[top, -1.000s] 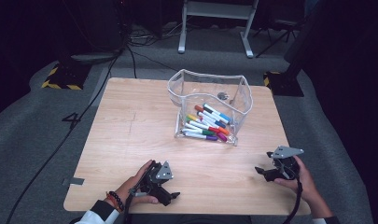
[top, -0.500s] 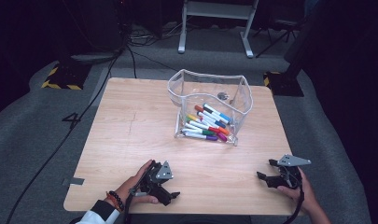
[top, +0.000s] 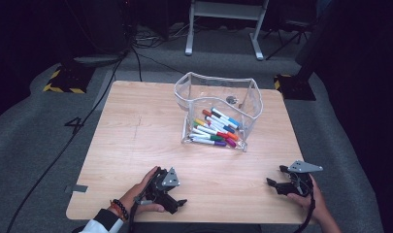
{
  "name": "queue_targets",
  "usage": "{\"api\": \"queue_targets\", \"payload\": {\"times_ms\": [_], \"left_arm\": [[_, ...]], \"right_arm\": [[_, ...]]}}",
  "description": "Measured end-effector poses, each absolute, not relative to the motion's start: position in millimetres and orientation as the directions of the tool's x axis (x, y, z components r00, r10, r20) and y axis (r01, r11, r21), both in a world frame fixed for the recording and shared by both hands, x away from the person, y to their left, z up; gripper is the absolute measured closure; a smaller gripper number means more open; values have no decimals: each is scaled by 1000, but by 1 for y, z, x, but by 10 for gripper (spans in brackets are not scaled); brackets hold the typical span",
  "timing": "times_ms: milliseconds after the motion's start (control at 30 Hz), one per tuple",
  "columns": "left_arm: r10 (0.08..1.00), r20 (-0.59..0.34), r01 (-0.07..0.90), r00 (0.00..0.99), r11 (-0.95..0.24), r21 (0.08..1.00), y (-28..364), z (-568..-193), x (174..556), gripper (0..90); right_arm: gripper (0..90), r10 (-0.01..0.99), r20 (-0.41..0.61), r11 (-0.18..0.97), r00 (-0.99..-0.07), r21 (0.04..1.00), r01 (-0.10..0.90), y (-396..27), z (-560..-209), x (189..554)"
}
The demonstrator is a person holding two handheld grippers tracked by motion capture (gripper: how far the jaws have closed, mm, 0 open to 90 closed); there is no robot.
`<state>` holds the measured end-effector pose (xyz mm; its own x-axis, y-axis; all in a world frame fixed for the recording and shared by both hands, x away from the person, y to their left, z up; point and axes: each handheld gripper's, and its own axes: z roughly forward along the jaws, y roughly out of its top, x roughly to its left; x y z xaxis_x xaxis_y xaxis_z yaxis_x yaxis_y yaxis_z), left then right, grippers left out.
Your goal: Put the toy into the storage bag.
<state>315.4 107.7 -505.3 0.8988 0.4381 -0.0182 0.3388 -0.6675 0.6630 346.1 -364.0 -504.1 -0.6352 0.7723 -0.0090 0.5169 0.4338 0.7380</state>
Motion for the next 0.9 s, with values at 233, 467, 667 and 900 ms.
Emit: {"api": "queue_targets", "payload": {"times_ms": [233,467,667,900], "left_arm": [[434,-20,337,901,-669,663,108,-505,317,4],[434,-20,337,901,-668,663,108,-505,316,5],[433,-22,338,901,-669,662,108,-505,317,4],[431,-21,335,902,-669,663,107,-505,318,3]], "right_arm": [[177,772,-9,435,-636,737,517,-364,-504,346],[177,772,-9,435,-636,738,517,-364,-504,346],[176,771,-9,435,-637,738,516,-364,-504,346],[176,771,-10,436,-637,738,516,-364,-504,346]]}}
